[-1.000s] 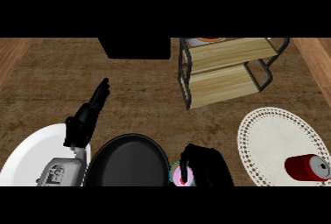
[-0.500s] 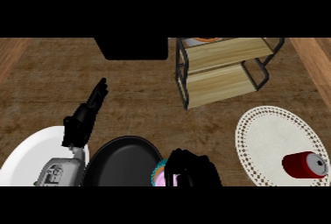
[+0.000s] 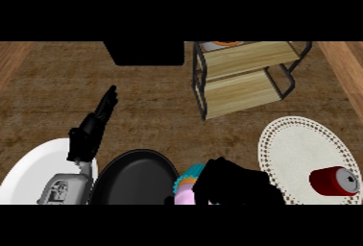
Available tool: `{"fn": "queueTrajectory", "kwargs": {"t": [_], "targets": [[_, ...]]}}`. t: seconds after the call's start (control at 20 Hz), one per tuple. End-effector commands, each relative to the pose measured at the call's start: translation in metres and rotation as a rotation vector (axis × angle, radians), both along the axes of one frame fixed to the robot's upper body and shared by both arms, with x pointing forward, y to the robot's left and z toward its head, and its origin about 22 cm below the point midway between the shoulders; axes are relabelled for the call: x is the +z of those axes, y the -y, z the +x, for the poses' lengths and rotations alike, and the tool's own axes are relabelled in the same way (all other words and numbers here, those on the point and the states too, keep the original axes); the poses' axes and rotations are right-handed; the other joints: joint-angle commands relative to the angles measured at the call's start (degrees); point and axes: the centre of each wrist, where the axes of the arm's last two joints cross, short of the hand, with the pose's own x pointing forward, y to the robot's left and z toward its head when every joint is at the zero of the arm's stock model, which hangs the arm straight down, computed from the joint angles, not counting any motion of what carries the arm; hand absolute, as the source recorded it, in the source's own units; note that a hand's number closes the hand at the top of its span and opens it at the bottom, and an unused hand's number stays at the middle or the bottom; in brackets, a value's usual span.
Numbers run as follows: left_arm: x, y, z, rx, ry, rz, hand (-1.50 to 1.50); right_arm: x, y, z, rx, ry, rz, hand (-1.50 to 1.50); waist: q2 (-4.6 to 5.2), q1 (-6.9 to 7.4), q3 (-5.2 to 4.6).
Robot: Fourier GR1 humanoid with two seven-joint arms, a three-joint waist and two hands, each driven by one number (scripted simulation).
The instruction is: Pick the cupcake from the placemat and place it in the tiered shelf
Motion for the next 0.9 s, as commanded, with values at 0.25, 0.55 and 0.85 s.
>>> {"fn": "queueTrajectory", "kwargs": {"t": [0.25, 0.55, 0.85], "targets": [[0.008, 0.0, -0.002, -0.01, 0.009, 0.003, 0.0, 0.061, 0.013, 0.016, -0.189, 0.066, 0.005, 1.5, 0.07, 0.22, 0.02], [-0.018, -0.004, -0.021, -0.014, -0.003, 0.0, 0.0, 0.083, 0.032, 0.05, -0.246, 0.099, 0.025, 1.5, 0.17, 0.27, 0.05], [0.006, 0.001, -0.014, -0.014, 0.009, 0.003, 0.0, 0.118, 0.036, 0.094, -0.292, 0.145, 0.031, 1.5, 0.16, 0.56, 0.07]]}}
